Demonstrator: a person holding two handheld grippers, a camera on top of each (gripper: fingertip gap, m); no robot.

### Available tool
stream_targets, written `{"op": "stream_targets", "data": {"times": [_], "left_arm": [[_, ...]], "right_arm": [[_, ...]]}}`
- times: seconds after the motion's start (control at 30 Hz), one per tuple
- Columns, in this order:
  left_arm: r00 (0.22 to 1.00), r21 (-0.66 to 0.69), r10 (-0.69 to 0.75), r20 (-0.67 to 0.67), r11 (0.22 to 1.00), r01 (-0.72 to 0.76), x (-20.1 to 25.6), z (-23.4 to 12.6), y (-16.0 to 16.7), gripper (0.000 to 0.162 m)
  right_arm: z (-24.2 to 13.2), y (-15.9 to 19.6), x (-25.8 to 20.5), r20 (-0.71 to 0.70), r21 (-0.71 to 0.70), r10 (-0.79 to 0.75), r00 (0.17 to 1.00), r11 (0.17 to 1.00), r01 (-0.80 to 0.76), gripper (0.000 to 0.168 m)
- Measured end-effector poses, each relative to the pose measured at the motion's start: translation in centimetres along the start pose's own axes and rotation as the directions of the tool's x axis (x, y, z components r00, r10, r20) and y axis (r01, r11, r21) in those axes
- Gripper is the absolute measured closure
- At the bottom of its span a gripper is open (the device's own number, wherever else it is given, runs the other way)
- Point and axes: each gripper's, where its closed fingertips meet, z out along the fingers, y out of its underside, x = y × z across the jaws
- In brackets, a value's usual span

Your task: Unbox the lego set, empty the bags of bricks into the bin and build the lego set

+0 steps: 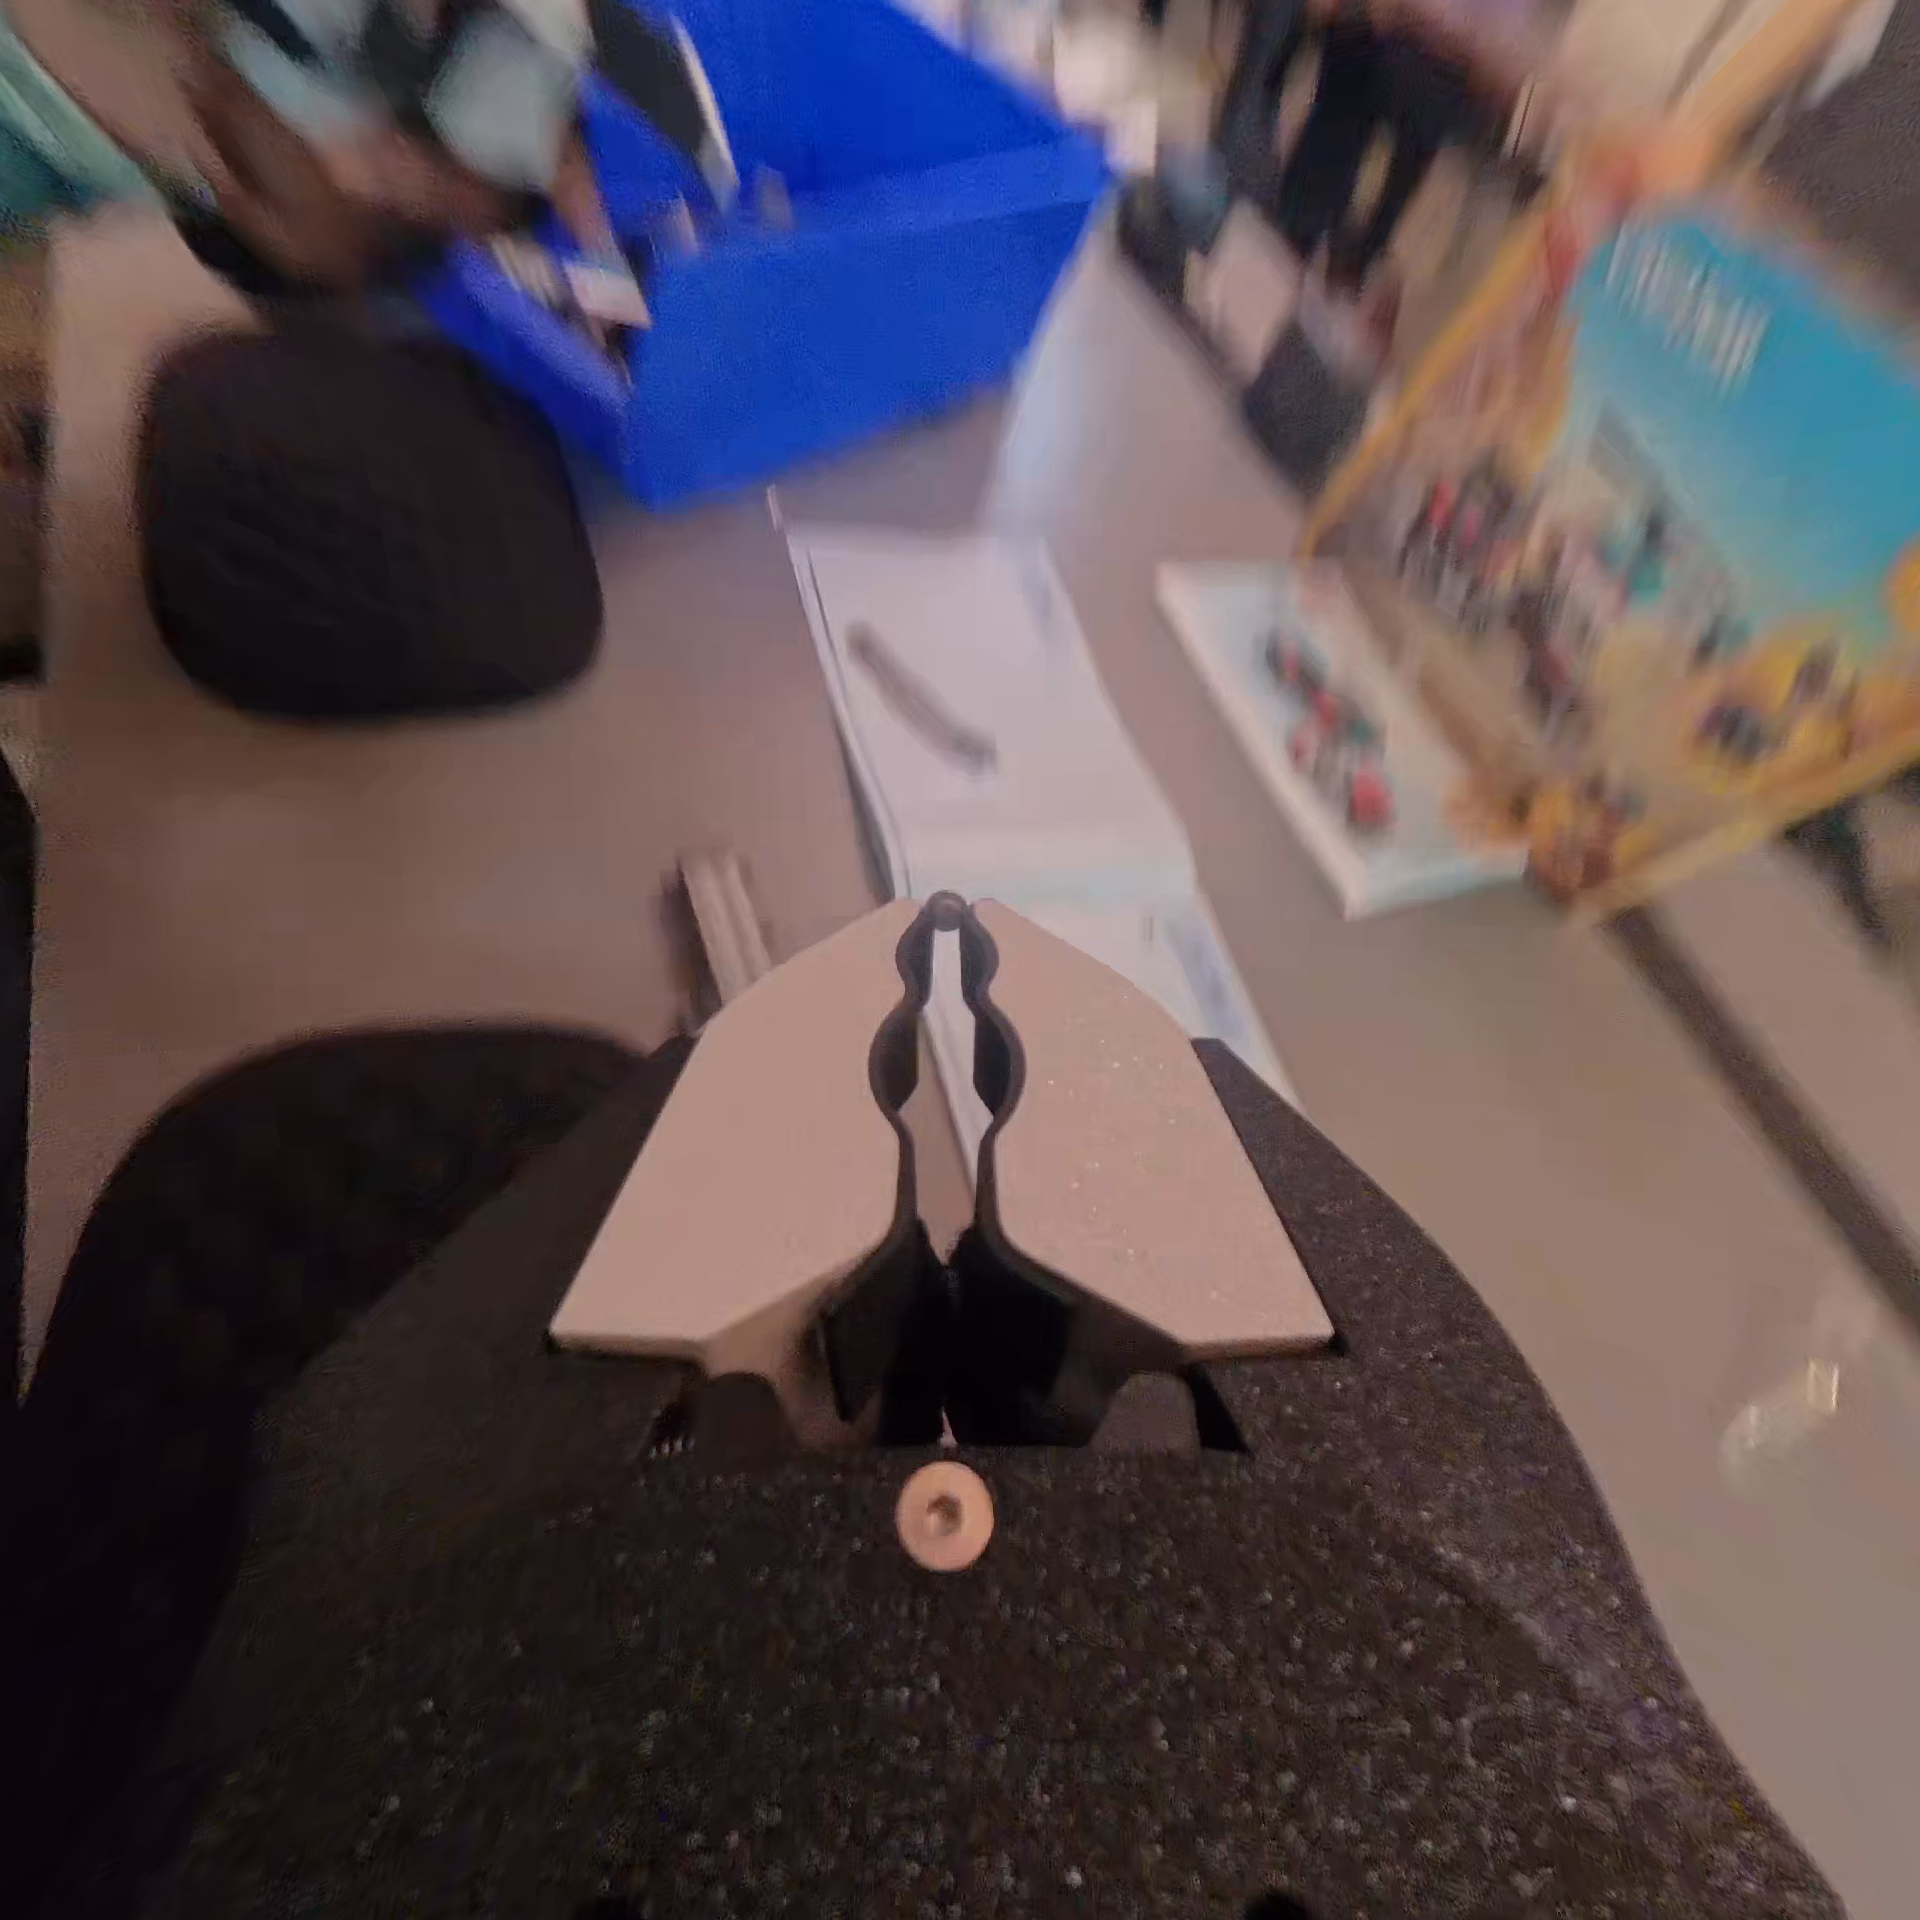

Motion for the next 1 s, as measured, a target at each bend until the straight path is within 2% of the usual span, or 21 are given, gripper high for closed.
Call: {"op": "stream_targets", "data": {"times": [0.07,0.13,0.23,0.4,0.57,0.83,1.0], "left_arm": [[0.995,-0.074,0.077,0.057,0.995,-0.073,-0.4,-0.6,0.7,0.134],[0.994,-0.124,0.097,0.050,0.988,-0.091,-0.3,-0.8,1.4,0.134],[0.987,-0.163,0.134,0.085,0.979,-0.119,-1.0,-0.8,2.1,0.133],[0.975,-0.262,0.196,0.104,0.951,-0.163,-2.2,-0.2,3.8,0.133],[0.949,-0.369,0.306,0.076,0.893,-0.258,-2.5,0.6,5.2,0.133],[0.957,-0.343,0.284,0.052,0.905,-0.251,-2.3,1.2,5.5,0.133],[0.954,-0.370,0.292,0.065,0.895,-0.249,-2.8,1.4,6.0,0.133]], "right_arm": [[-0.8,3.9,0.2,0.024,-0.215,0.100,0.995,0.972,-0.093,0.164],[-1.4,6.8,0.1,0.012,-0.381,0.165,0.986,0.913,-0.148,0.164],[-1.8,9.2,-0.1,-0.024,-0.499,0.206,0.978,0.845,-0.191,0.164],[-1.7,11.4,0.2,-0.115,-0.525,0.283,0.952,0.797,-0.300,0.164],[-2.7,12.5,1.3,-0.171,-0.542,0.255,0.952,0.783,-0.307,0.164],[-5.2,14.8,3.6,-0.204,-0.538,0.275,0.940,0.770,-0.342,0.163],[-5.1,13.9,3.0,-0.159,-0.529,0.302,0.940,0.778,-0.339,0.164]]}}
